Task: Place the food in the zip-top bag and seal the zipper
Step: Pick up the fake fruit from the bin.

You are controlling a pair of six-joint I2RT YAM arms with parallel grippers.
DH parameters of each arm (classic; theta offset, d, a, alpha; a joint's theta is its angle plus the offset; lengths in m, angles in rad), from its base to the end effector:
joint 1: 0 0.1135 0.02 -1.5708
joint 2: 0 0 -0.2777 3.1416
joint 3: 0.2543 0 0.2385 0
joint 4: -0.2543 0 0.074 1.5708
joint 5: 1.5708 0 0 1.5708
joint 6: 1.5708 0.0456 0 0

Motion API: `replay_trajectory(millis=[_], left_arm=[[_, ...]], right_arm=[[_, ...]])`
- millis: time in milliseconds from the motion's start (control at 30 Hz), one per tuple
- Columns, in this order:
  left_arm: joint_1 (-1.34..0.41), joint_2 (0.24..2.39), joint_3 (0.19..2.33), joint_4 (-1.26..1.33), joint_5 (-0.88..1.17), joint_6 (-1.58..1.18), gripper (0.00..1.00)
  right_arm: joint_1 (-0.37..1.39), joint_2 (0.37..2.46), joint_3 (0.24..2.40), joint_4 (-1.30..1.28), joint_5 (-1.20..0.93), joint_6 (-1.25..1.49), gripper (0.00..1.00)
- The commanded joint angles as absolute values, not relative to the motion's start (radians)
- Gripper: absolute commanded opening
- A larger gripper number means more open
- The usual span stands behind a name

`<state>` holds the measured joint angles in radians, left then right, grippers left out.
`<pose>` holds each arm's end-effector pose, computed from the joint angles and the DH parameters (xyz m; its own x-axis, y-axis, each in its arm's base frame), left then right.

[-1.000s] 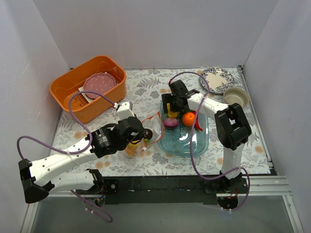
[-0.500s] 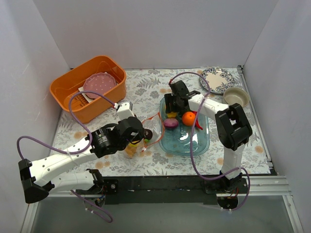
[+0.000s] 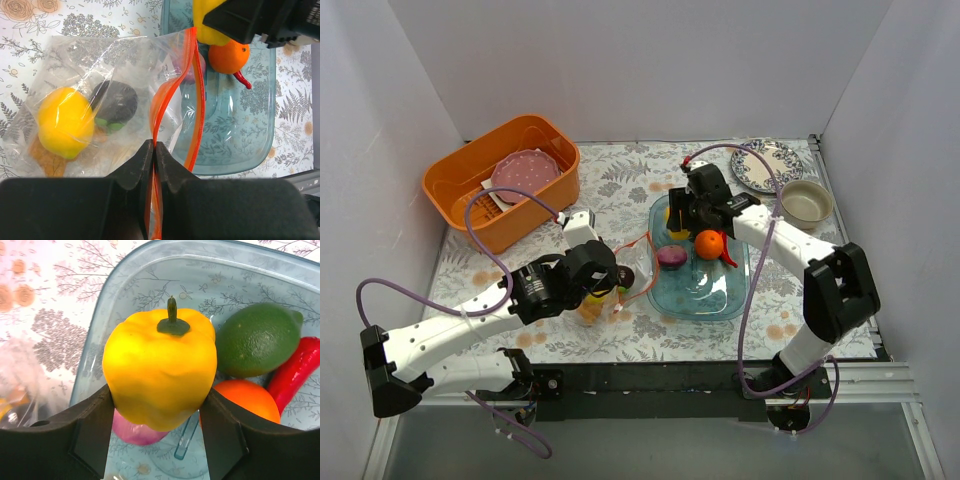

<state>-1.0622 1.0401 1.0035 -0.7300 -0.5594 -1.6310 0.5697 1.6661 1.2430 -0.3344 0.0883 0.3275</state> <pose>0.1153 -0.1572 0.3264 -0.5328 -0.7817 -0.3241 -0.3705 0.5599 -0.7411 0.3123 0.1953 0.2678 -0.7033 -0.0700 -0.7074 -0.2715 0.9461 0.1763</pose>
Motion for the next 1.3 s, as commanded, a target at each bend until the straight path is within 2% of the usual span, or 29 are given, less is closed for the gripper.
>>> replay_trajectory(millis=[0, 333, 733, 833, 867, 1133, 1167, 1267], left_arm=[[-1.058, 1.037, 1.006, -0.724, -0.560, -1.629, 0.06], [-1.057, 1.057, 1.006, -0.712, -0.548, -1.617, 0.06], [-1.057, 1.080, 1.008, -0.690, -0.523, -1.626, 0.06], [-1.057, 1.086, 1.012, -0.695, -0.522, -1.623, 0.06], [-1.057, 1.086, 1.012, -0.695, -0.522, -1.623, 0.06], [-1.057, 1.089, 1.000, -0.693, -0.517, -1.626, 0.06], [-1.057, 1.091, 0.999, -0.693, -0.517, -1.625, 0.06], [-1.057, 1.097, 0.993, -0.690, -0.514, -1.625, 0.06]], right_arm=[[0.568, 1.545, 1.168, -0.322, 0.066, 0.347, 0.40], [0.568, 1.263, 0.901, -0.347, -0.060, 0.388, 0.40], [0.568, 1.282, 0.775, -0.433, -0.132, 0.322, 0.43], [0.569, 1.295, 0.778, -0.428, -0.130, 0.313, 0.50], [0.571, 1.301, 0.779, -0.426, -0.132, 0.308, 0.58], [0.574, 1.339, 0.807, -0.428, -0.121, 0.293, 0.76], [0.575, 1.341, 0.807, -0.422, -0.120, 0.296, 0.81], [0.581, 1.345, 0.808, -0.411, -0.123, 0.304, 0.84]])
